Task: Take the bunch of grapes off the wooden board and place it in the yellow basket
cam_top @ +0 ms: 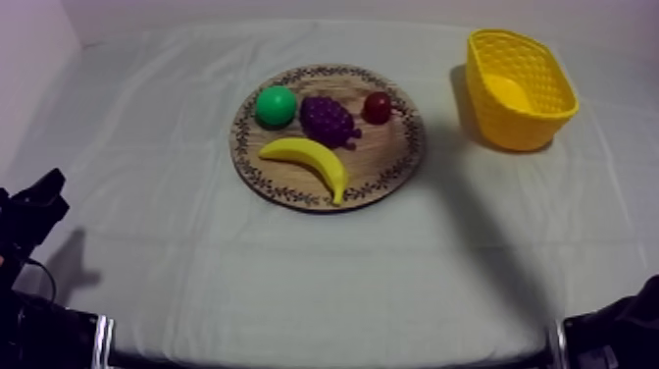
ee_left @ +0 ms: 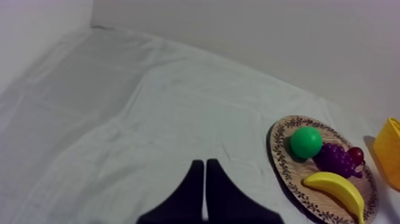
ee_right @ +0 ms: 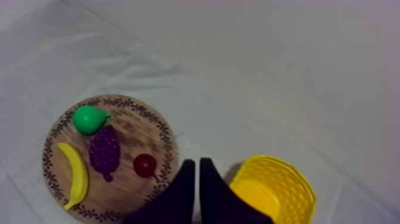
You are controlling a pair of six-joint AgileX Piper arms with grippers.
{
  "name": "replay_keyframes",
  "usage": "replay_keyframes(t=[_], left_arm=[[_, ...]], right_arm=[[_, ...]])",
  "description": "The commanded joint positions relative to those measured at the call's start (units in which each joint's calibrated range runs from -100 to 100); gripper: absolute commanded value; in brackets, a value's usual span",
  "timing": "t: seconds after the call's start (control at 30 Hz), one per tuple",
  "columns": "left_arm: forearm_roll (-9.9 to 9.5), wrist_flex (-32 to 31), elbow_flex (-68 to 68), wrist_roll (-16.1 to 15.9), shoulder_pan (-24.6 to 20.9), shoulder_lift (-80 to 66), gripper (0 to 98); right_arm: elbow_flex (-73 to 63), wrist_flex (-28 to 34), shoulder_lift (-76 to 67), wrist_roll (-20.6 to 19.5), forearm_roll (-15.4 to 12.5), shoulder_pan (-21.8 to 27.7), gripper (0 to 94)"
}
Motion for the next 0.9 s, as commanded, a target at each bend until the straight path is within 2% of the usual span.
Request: replay_keyframes(t=[0.0, 0.33, 0.5, 0.87], left_arm=[[0.01, 0.0, 0.0, 0.0, 0.0, 0.0, 0.1], [0.01, 0.0, 0.0, 0.0, 0.0, 0.0, 0.1], [0.01, 0.0, 0.0, 0.0, 0.0, 0.0, 0.1], [0.01, 0.0, 0.0, 0.0, 0.0, 0.0, 0.1]], right_arm=[[-1.2, 0.5, 2.3, -1.0, 0.7, -1.8, 0.5], [-8.8, 3.7, 12.1, -4.3, 3.3, -7.4, 0.5], [-13.4, 4.9, 16.9, -4.8, 3.2, -8.3, 0.5], [-18.6, 5.0, 24.2, -7.3, 5.6, -10.2, 0.5]])
